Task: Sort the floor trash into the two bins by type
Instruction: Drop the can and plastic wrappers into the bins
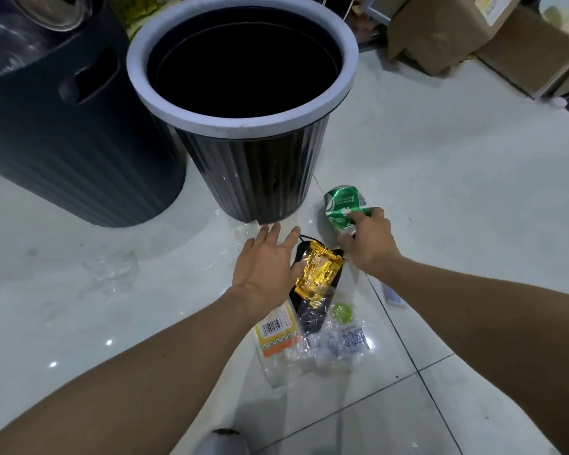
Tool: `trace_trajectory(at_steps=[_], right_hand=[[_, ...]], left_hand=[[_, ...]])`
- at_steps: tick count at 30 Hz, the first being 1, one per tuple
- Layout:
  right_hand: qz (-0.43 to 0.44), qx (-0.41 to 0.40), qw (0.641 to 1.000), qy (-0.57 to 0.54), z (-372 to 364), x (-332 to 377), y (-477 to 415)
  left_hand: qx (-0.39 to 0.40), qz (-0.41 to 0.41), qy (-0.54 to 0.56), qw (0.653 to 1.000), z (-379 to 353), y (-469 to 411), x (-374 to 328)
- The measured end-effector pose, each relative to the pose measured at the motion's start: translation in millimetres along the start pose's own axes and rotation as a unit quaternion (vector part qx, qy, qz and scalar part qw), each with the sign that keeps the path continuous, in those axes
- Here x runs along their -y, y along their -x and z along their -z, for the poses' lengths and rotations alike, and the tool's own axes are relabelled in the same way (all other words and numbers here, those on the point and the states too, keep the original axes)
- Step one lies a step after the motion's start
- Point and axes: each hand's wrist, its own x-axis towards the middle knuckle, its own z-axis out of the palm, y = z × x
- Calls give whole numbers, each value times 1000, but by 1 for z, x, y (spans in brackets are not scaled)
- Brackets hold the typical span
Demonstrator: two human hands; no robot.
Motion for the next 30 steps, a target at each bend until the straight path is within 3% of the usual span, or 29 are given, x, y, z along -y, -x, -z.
trace_trajectory(at_steps=[4,8,22,30], right_hand=[[5,-54,996,-77,14,-6,20],[9,-59,994,-88,22,-16,32],[16,-48,995,-87,31,-20,43],[22,-45,996,-78,34,-14,47]], left_hand=[[28,-8,62,998,-7,-2,-9],[69,-4,152,986,-28,-8,-15],[105,72,213,969,-50,-10,-34],[32,65,233,970,-49,0,-31]])
